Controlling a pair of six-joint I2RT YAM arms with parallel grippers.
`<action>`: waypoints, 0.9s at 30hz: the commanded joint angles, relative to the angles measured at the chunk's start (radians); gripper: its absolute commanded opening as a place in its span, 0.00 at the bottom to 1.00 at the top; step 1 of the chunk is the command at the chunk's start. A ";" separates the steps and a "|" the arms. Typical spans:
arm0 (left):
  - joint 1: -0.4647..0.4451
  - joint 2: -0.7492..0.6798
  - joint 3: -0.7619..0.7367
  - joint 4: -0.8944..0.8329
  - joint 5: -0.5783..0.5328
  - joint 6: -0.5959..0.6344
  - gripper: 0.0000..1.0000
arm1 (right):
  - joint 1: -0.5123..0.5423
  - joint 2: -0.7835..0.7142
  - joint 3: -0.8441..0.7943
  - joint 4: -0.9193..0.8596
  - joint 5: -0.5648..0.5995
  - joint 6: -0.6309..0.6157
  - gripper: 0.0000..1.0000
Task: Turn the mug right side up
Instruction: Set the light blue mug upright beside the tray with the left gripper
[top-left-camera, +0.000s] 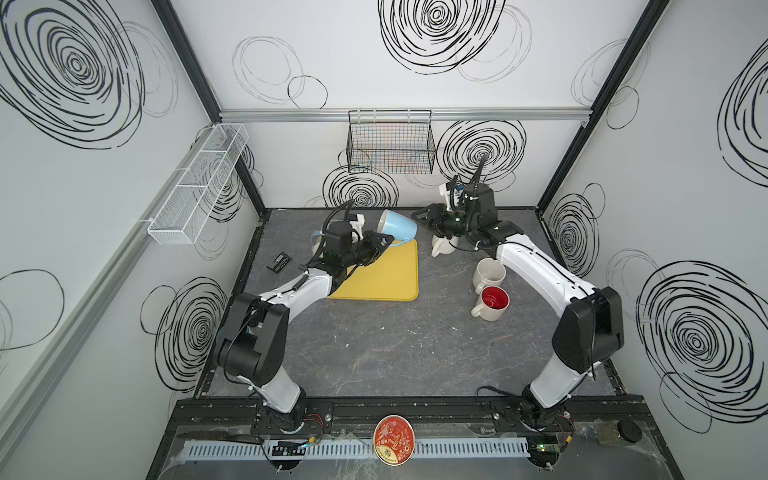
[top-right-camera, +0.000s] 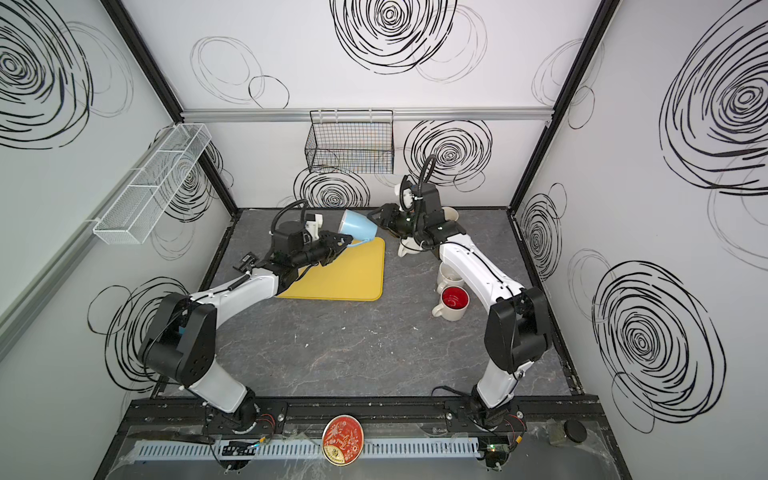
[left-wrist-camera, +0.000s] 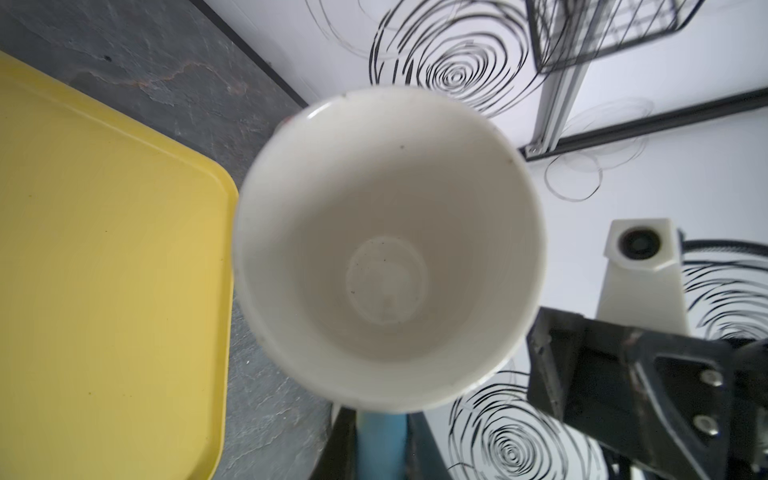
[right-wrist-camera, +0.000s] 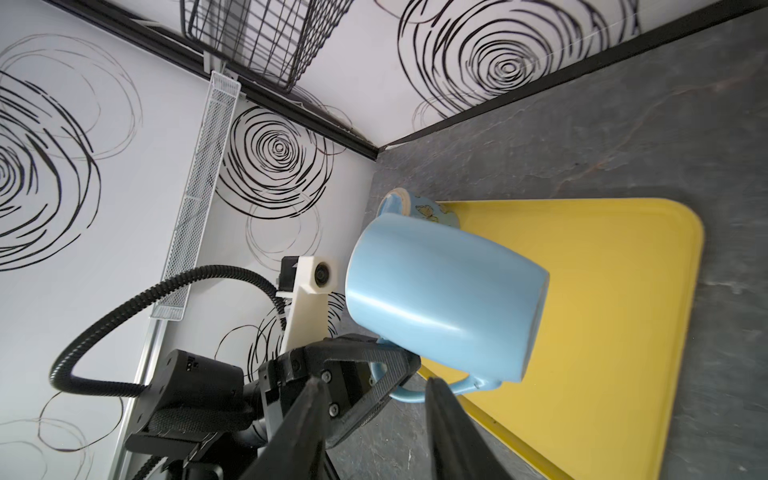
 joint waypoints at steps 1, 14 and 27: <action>-0.049 0.032 0.114 -0.158 -0.045 0.230 0.00 | -0.047 -0.064 -0.020 -0.095 0.053 -0.050 0.43; -0.259 0.279 0.446 -0.453 -0.188 0.475 0.00 | -0.152 -0.065 0.135 -0.588 0.199 -0.291 0.43; -0.398 0.474 0.712 -0.594 -0.422 0.768 0.00 | -0.259 -0.189 0.031 -0.638 0.238 -0.307 0.42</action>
